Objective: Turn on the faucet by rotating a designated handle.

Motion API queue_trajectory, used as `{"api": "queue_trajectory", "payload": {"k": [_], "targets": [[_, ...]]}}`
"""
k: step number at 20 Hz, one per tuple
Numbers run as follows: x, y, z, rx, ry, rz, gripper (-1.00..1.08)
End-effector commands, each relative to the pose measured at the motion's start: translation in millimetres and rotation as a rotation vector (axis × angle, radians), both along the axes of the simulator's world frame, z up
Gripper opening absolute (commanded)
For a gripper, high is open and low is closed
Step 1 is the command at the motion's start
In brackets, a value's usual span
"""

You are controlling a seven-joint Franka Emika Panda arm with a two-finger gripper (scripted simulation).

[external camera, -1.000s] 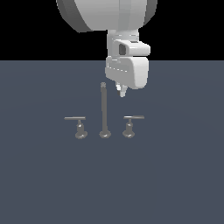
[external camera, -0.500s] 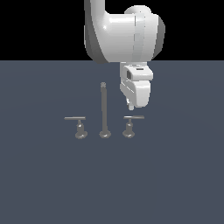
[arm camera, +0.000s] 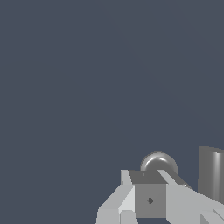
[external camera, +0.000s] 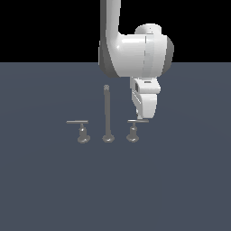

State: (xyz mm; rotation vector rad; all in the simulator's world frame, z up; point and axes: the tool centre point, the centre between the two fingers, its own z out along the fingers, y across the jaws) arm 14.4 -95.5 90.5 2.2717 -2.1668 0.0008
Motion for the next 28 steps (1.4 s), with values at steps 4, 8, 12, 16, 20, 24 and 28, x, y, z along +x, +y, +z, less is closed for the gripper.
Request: {"api": "queue_trajectory", "payload": {"k": [4,8,12,16,20,24,28], "targets": [[1.3,-1.6,-1.6,0.002,-0.001,-0.010,-1.00],[1.2,-1.5,-1.4,0.002,-0.001,-0.009,-1.00],[-8.5,-7.9,-1.4,0.002,-0.001,-0.009,-1.00],[-21.8,-16.7,-1.4,0.002,-0.001,-0.009,-1.00],[-21.4,-15.5,-1.3,0.003,-0.008,-0.003,-1.00],[-35.4,-15.5,-1.4,0.003,-0.006,-0.005,-1.00],[-49.5,-15.3,-1.4,0.002,-0.004,-0.006,-1.00]]}}
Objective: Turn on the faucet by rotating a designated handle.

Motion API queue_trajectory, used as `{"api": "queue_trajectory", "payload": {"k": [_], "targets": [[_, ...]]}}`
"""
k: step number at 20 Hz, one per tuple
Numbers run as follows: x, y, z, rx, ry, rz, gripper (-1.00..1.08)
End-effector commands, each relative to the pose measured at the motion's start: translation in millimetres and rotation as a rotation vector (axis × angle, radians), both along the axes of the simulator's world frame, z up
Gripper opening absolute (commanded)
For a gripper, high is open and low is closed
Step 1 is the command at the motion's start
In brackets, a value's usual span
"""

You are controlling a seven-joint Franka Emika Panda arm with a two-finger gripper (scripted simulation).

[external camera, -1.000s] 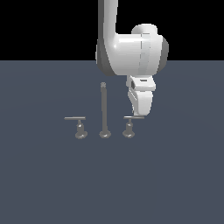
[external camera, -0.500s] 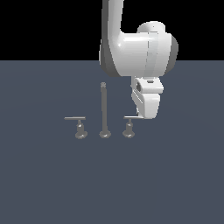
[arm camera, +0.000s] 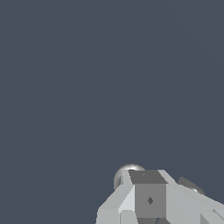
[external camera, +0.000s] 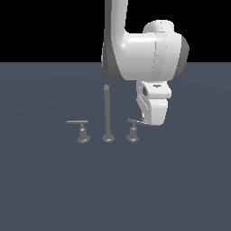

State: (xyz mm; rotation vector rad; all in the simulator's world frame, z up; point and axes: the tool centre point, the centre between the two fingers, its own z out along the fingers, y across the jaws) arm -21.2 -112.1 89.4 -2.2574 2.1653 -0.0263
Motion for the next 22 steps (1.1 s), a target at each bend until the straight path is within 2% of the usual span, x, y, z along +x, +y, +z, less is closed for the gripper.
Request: {"api": "queue_trajectory", "payload": {"k": [1,5,7,18,19,20,22], "targets": [[-17.5,1.3,-0.2,0.002,0.019,-0.001,-1.00],[-32.0,1.4,-0.2,0.002,0.021,-0.003,-1.00],[-24.9,-6.8,-0.6,-0.001,0.011,-0.015,-1.00],[-55.3,33.1,-0.2,0.002,0.021,-0.004,-1.00],[-55.3,33.1,-0.2,0.002,0.021,-0.004,-1.00],[-53.1,13.1,-0.6,-0.003,0.017,-0.036,-1.00],[-51.8,26.5,-0.5,-0.002,0.018,-0.029,-1.00]]}}
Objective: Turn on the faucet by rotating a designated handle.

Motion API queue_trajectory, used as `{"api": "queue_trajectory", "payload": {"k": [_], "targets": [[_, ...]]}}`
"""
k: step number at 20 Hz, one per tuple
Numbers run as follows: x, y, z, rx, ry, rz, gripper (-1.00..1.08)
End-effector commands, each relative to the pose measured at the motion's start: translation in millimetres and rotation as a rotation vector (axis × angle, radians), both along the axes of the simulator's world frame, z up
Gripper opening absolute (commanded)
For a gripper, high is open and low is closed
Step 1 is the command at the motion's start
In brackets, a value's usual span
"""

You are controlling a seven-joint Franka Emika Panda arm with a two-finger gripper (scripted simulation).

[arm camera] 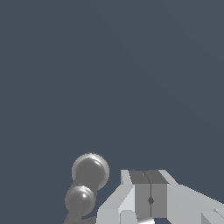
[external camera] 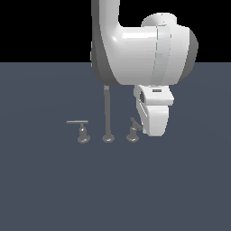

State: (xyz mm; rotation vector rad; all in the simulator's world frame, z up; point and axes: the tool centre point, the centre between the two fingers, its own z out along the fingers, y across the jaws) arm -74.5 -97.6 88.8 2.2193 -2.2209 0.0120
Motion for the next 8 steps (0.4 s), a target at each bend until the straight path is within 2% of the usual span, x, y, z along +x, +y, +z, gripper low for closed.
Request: {"api": "queue_trajectory", "payload": {"k": [1,8], "targets": [[2.2,18.8,0.1,0.003,0.001,0.017,-1.00],[5.8,59.4,0.4,0.007,0.004,0.038,-1.00]]}}
